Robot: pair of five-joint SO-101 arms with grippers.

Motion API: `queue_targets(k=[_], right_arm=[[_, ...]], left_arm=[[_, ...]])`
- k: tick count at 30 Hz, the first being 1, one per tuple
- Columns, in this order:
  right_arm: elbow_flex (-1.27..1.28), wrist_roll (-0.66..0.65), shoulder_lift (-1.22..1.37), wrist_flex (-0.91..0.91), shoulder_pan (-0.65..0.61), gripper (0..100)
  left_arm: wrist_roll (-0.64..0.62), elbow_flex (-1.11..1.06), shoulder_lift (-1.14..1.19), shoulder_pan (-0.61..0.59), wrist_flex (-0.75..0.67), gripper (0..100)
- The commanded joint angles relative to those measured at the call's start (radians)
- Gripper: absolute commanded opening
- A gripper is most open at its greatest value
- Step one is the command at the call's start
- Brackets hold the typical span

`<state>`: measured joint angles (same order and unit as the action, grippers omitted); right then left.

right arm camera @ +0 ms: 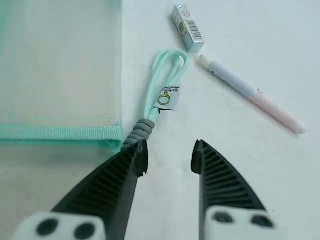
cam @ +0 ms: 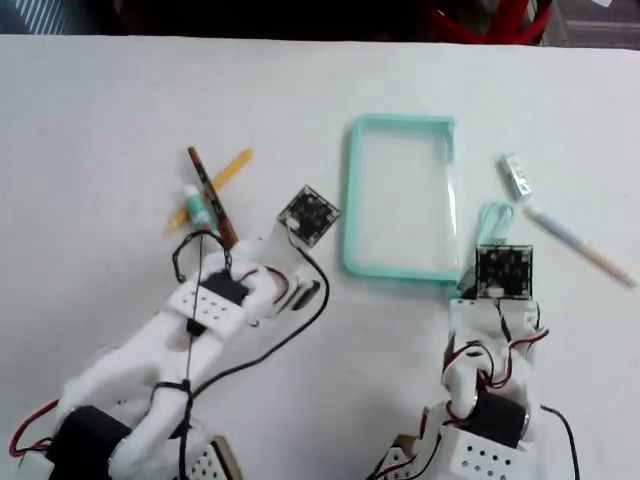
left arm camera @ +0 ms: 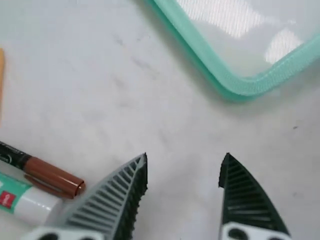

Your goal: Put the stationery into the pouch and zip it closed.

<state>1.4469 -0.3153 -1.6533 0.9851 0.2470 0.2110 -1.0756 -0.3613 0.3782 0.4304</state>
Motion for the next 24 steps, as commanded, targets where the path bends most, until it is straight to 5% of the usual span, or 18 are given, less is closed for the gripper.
queue_targets(k=[1,11,19,24], right_arm=[[-0.146,0.041,0.243,-0.082,-0.019,15.6],[-0.493,0.261,1.181,-0.226,-0.015,15.2],[-0.565,0.543,1.354,-0.268,0.068,15.2],[-0.566,0.549,1.402,-0.325,0.053,15.6]], left_arm=[[-0.003,0.002,-0.042,-0.005,-0.025,24],[-0.003,0.002,-0.042,-0.005,-0.021,24],[-0.003,0.003,-0.042,-0.005,-0.023,24],[-0.003,0.003,-0.042,-0.007,-0.023,24]])
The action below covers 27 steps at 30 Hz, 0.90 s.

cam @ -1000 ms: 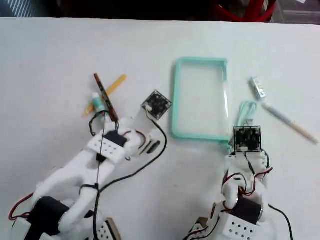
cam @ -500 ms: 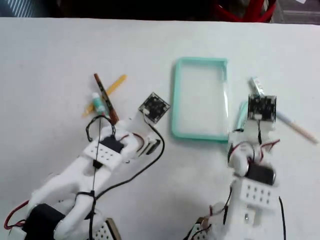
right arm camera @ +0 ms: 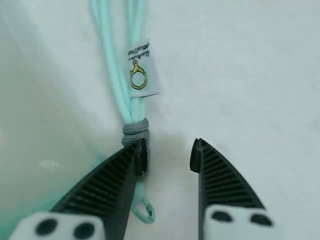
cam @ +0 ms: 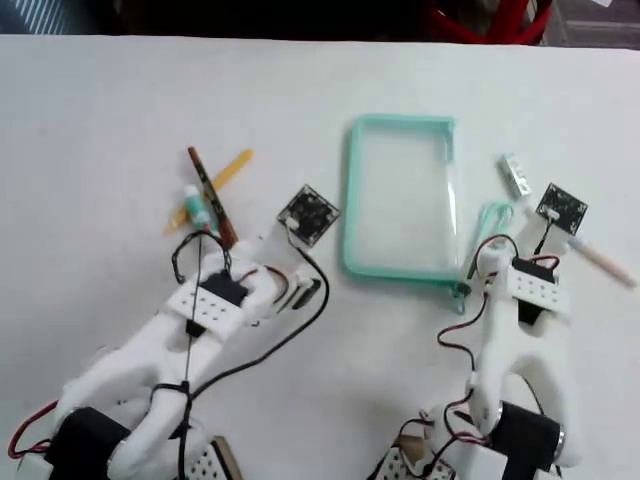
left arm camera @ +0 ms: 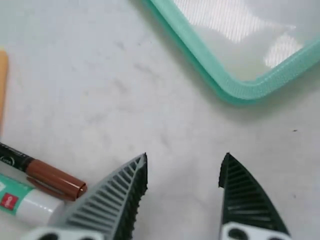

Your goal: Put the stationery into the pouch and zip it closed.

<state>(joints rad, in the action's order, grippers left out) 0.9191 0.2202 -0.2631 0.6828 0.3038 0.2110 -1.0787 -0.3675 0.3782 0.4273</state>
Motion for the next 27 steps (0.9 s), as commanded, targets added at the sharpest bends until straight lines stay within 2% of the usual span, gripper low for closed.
queue_targets(k=[1,7,17,24,27], right_arm=[[-0.044,0.014,0.024,-0.024,-0.022,15.6],[-0.137,0.023,0.114,-0.016,-0.062,29.1],[-0.187,0.06,0.048,0.071,-0.104,19.1],[-0.21,0.052,0.171,0.03,-0.13,24.6],[-0.267,0.052,0.24,0.074,-0.111,25.2]], left_arm=[[-0.003,0.006,-0.036,-0.008,-0.02,24],[-0.003,0.005,-0.036,-0.008,-0.02,24],[-0.003,0.005,-0.036,-0.008,-0.02,24],[-0.003,0.005,-0.036,-0.008,-0.02,24],[-0.003,0.005,-0.036,-0.008,-0.02,24]])
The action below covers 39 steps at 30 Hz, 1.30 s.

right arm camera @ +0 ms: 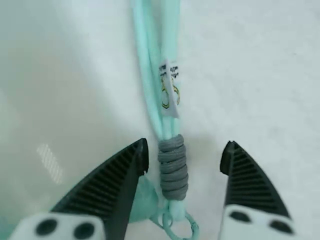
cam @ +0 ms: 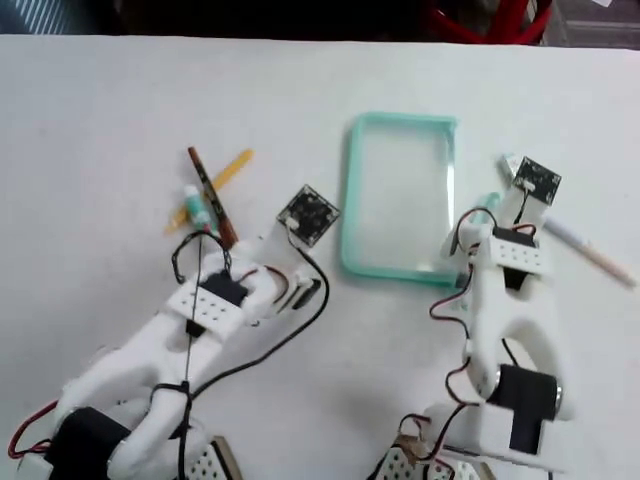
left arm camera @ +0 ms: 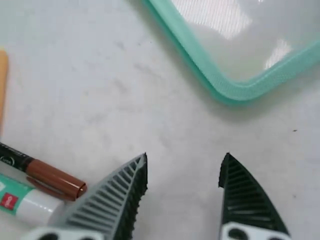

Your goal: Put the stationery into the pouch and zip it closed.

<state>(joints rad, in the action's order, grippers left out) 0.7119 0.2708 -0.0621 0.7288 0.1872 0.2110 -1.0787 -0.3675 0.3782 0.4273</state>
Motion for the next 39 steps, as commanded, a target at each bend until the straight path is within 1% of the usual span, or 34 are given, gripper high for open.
queue_targets(k=[1,5,10,18,20,25,31,35,39], right_arm=[[-0.08,0.002,0.056,0.054,0.01,25.2],[-0.135,0.0,0.116,0.13,0.015,25.2],[-0.17,0.0,0.168,0.139,0.008,25.2],[-0.189,0.0,0.182,0.159,0.018,25.0],[-0.189,0.0,0.182,0.159,0.018,22.9],[-0.187,0.0,0.182,0.165,0.018,12.5],[-0.187,0.0,0.182,0.165,0.018,7.8],[-0.187,0.0,0.182,0.165,0.041,1.5],[-0.187,0.0,0.18,0.165,0.044,1.8]], left_arm=[[-0.003,0.005,-0.036,-0.008,-0.02,24],[-0.003,0.005,-0.036,-0.008,-0.02,24],[-0.003,0.005,-0.036,-0.008,-0.02,24],[-0.003,0.005,-0.036,-0.008,-0.02,24],[-0.003,0.005,-0.036,-0.008,-0.02,24],[-0.003,0.005,-0.036,-0.008,-0.02,24],[-0.003,0.005,-0.036,-0.008,-0.02,24],[-0.003,0.005,-0.036,-0.008,-0.02,24],[-0.003,0.005,-0.036,-0.008,-0.02,24]])
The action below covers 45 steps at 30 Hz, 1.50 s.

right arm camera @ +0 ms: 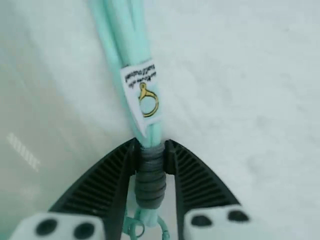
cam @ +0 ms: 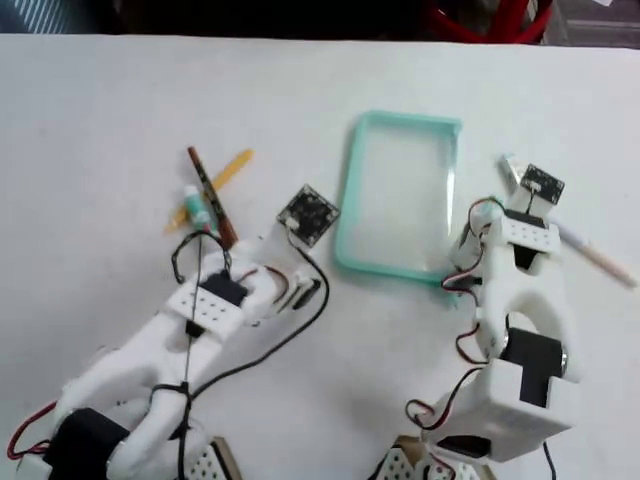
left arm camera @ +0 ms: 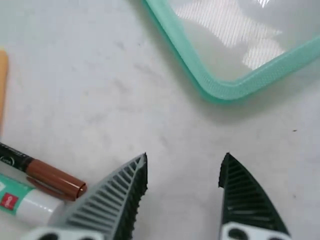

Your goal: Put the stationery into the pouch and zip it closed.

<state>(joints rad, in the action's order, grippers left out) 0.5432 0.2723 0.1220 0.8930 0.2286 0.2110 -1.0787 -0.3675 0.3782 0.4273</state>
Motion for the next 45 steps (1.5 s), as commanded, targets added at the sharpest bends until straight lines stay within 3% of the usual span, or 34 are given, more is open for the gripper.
queue_targets(k=[1,13,15,21,26,33,40,45], right_arm=[[-0.017,-0.002,-0.007,0.002,0.004,1.8],[-0.026,-0.009,-0.015,0.022,0.051,1.8],[-0.025,-0.075,-0.033,0.024,0.053,1.8],[-0.018,-0.127,-0.171,0.051,0.096,1.8],[-0.046,-0.133,-0.331,0.145,0.088,1.8],[-0.35,-0.164,-0.636,0.498,0.022,1.8],[-0.663,-0.166,-0.687,0.737,-0.081,1.8],[-0.848,-0.109,-0.599,0.817,-0.136,1.8]], left_arm=[[-0.003,0.005,-0.036,-0.008,-0.02,24],[-0.003,0.008,-0.044,0.001,-0.011,25],[-0.003,0.008,-0.045,0.019,-0.008,29],[0.012,0.084,-0.096,0.085,0.129,31],[0.109,0.049,-0.306,0.102,0.209,31],[0.207,-0.195,-0.796,0.12,0.21,31],[0.14,-0.35,-1.237,0.32,0.219,27],[0.135,-0.345,-1.316,0.406,0.267,27]])
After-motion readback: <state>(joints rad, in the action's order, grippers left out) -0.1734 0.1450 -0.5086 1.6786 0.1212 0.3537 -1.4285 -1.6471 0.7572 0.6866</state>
